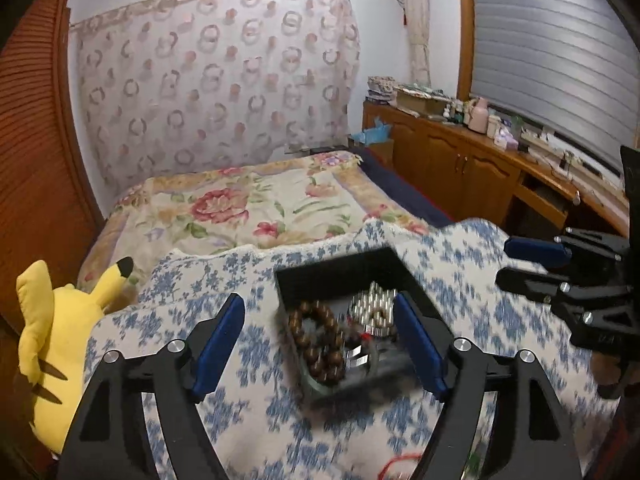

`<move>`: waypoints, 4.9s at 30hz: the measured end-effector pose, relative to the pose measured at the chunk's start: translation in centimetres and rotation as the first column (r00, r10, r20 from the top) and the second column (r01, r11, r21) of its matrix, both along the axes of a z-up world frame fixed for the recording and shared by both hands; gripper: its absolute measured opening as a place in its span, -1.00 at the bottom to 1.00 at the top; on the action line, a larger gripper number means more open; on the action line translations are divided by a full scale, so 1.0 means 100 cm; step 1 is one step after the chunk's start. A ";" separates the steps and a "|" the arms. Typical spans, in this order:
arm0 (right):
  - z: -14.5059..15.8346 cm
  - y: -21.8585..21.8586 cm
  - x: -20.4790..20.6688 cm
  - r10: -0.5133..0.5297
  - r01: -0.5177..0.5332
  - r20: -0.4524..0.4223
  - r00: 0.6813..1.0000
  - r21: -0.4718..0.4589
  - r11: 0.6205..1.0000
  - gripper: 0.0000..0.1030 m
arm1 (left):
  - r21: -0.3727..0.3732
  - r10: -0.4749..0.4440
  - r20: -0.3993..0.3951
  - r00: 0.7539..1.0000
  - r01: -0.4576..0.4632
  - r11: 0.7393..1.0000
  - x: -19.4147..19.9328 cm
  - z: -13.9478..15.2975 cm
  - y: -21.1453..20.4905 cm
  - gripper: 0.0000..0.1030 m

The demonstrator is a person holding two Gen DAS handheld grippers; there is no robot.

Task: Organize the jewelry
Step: 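Lower the bead bracelet into the black box with the left tool while the right tool drops the pearls in, then move both open tools back to the remaining jewelry on the bed, then grasp the red string bracelet with the left tool while the right tool grasps the green jade ring, then carry the red bracelet into the box with the left tool while the right drops the jade ring in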

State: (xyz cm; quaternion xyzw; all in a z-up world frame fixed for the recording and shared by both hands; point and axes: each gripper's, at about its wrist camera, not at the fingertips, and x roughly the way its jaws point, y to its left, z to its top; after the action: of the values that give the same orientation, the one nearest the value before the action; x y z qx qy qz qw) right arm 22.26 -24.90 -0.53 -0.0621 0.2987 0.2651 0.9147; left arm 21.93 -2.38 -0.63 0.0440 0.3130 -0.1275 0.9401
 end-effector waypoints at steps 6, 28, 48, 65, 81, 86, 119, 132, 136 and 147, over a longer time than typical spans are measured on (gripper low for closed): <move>-0.023 -0.004 -0.026 0.015 -0.014 -0.048 0.999 0.016 1.000 -0.18 | -0.008 -0.031 -0.037 0.999 0.031 0.999 -0.031 -0.021 0.011 0.56; -0.086 0.002 -0.126 0.068 -0.079 -0.162 0.985 -0.061 0.995 -0.18 | 0.003 -0.136 -0.222 0.966 0.141 0.990 -0.099 -0.089 0.010 0.38; -0.097 0.007 -0.142 0.067 -0.080 -0.164 0.984 -0.076 0.994 -0.18 | 0.023 -0.198 -0.223 0.955 0.209 0.978 -0.110 -0.098 -0.012 -0.86; -0.087 0.027 -0.117 0.123 -0.139 -0.169 0.978 -0.088 0.986 -0.53 | -0.103 -0.136 -0.095 0.986 0.126 0.987 -0.129 -0.059 0.011 -0.87; -0.099 0.056 -0.095 0.147 -0.191 -0.184 0.972 -0.252 0.949 -0.61 | -0.133 -0.105 -0.054 0.993 0.097 0.986 -0.129 -0.045 0.018 -0.87; -0.099 0.058 -0.096 0.168 -0.213 -0.192 0.967 -0.251 0.944 -0.74 | -0.148 -0.087 -0.033 0.996 0.081 0.986 -0.126 -0.037 0.023 -0.87; 0.022 0.026 -0.042 0.175 -0.172 0.043 0.984 -0.057 0.983 -0.75 | -0.186 -0.088 0.089 0.992 0.104 0.977 -0.060 0.020 0.014 -0.87; 0.025 0.048 0.041 0.189 -0.187 0.061 0.980 -0.050 0.981 -0.75 | -0.161 -0.063 0.015 0.998 0.065 0.985 0.011 0.000 0.011 -0.87; 0.011 0.051 0.066 0.180 -0.178 0.033 0.983 -0.058 0.982 -0.75 | -0.149 -0.057 -0.007 0.998 0.055 0.987 0.030 -0.009 0.011 -0.87; -0.021 0.052 0.100 0.163 -0.165 -0.035 0.986 -0.067 0.984 -0.72 | -0.136 -0.053 -0.056 0.997 0.045 0.990 0.064 -0.027 0.007 -0.87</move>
State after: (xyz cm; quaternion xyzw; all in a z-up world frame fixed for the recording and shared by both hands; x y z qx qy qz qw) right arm 32.25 -19.67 -2.60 -0.1145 0.3153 0.3300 0.8824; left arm 28.33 -1.69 -3.29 -0.0156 0.3304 -0.1724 0.9278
